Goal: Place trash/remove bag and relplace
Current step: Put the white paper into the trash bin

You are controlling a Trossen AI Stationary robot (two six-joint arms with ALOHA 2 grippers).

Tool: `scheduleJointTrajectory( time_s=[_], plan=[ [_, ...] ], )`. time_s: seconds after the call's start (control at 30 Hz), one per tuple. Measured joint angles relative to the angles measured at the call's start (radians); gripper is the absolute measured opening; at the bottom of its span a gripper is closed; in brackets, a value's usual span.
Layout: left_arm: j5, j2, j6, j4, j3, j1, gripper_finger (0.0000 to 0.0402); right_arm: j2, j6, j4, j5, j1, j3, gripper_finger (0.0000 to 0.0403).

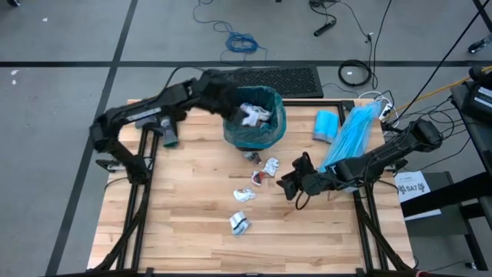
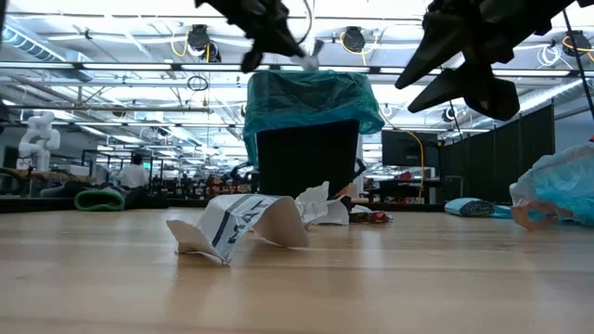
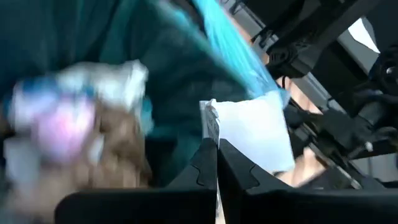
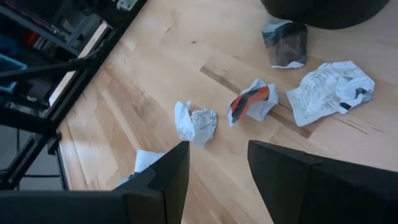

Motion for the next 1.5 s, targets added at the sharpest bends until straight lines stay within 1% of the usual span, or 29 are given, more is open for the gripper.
scheduleJointTrajectory(
  time_s=[0.17,0.3,0.43,0.53,0.7,0.8,0.9,1.03,1.2,1.3,1.4,1.5],
  plan=[
    [-0.001,0.115,0.090,0.004,0.154,0.017,0.0000,0.000,0.026,0.004,0.000,0.000,0.000,0.0155],
    [-0.006,0.159,0.153,0.003,0.212,0.027,0.0006,0.000,0.068,0.004,0.000,0.000,0.000,0.0155],
    [-0.064,0.167,0.178,0.001,0.222,0.043,0.0032,0.000,0.097,0.004,0.000,0.000,0.000,0.0155],
    [-0.068,0.167,0.203,0.000,0.222,0.055,0.0058,0.000,0.112,0.005,0.000,0.000,0.000,0.0155],
    [-0.068,0.167,0.202,-0.002,0.222,0.076,0.0111,0.000,0.116,0.005,0.000,0.000,0.000,0.0155],
    [-0.069,0.166,0.197,-0.017,0.222,0.077,0.0135,0.000,0.116,0.005,0.000,0.000,0.000,0.0155],
    [-0.053,0.159,0.196,-0.062,0.222,0.076,0.0144,0.000,0.116,0.005,0.000,0.000,0.000,0.0155],
    [-0.015,0.132,0.197,-0.112,0.222,0.077,0.0145,0.000,0.109,0.004,0.000,0.000,0.000,0.0155],
    [-0.006,0.054,0.194,-0.117,0.222,0.044,0.0146,0.000,0.085,0.003,-0.001,0.000,0.000,0.0155],
    [-0.052,0.001,0.176,-0.118,0.222,0.001,0.0146,0.000,0.080,0.003,-0.008,0.002,0.000,0.0155],
    [-0.148,-0.056,0.141,-0.148,0.222,-0.056,0.0146,0.000,0.059,0.001,-0.023,0.009,0.000,0.0155],
    [-0.252,-0.099,0.095,-0.204,0.222,-0.135,0.0146,0.000,0.026,-0.001,-0.061,0.010,0.000,0.0155]
  ],
)
